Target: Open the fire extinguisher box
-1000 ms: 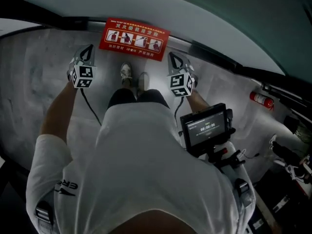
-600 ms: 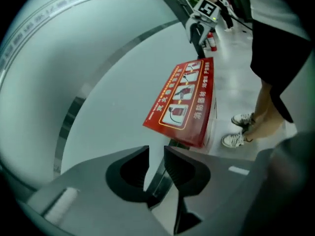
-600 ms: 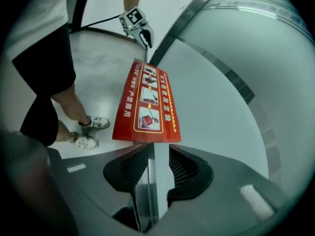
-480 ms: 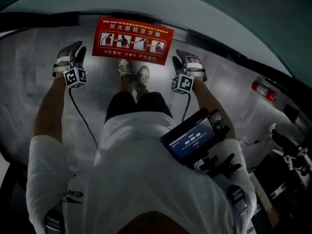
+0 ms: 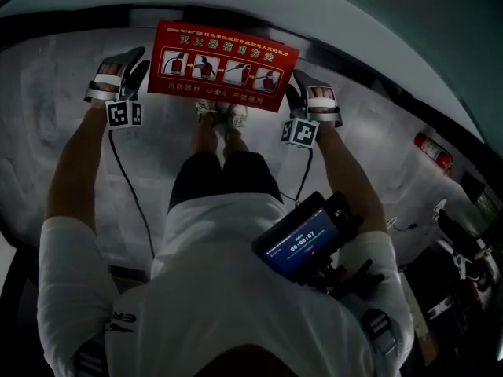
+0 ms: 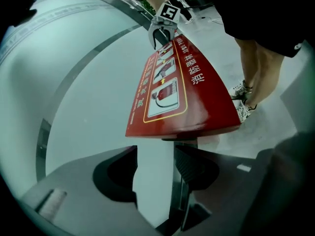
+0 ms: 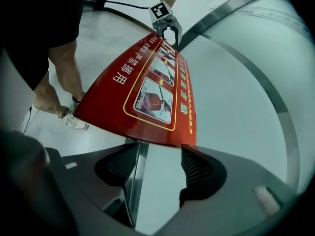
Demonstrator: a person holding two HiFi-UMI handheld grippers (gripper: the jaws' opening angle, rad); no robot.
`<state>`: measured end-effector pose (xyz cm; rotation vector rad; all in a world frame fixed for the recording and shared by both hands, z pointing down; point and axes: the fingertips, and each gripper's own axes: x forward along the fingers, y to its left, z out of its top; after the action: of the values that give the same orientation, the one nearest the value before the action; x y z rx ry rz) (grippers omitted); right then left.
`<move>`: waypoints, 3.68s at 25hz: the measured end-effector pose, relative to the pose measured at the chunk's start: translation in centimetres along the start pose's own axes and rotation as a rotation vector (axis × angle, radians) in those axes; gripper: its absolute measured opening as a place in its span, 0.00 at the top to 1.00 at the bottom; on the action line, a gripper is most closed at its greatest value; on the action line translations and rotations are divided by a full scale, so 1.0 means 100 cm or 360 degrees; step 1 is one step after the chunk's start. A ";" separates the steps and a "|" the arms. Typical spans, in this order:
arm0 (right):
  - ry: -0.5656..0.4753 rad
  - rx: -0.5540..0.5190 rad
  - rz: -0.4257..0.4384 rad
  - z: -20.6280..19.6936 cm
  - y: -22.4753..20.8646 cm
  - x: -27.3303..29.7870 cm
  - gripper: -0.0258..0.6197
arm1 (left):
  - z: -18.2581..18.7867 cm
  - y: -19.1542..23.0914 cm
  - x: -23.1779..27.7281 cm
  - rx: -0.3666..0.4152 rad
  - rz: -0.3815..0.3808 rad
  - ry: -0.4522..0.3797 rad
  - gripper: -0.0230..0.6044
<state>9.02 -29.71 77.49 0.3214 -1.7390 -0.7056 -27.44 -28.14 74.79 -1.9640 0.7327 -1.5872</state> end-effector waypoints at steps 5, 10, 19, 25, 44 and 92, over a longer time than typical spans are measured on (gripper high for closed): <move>0.0005 0.0043 -0.0031 0.009 -0.004 0.000 0.45 | 0.015 0.006 0.004 0.0053 0.0015 -0.0074 0.60; -0.0007 0.0087 -0.0047 0.007 -0.004 0.002 0.44 | 0.014 0.004 0.012 0.0098 0.0011 -0.0080 0.52; -0.0062 0.0134 -0.0049 0.008 -0.005 -0.005 0.48 | 0.018 0.010 0.005 0.0100 0.0044 -0.0125 0.50; -0.0148 0.0195 -0.0074 0.017 -0.026 -0.036 0.60 | 0.021 0.038 -0.025 0.0052 0.0115 -0.0154 0.54; -0.0251 0.0856 -0.0038 0.016 -0.094 -0.033 0.80 | 0.029 0.096 -0.015 -0.0399 -0.0004 -0.0256 0.78; -0.0211 0.1992 0.0247 -0.018 -0.173 0.028 0.77 | 0.028 0.173 0.068 -0.1516 -0.0453 -0.0077 0.78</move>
<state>7.40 -45.32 69.38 0.9711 -2.1158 0.5800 -25.18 -45.18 67.30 -2.8550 1.4224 -1.4538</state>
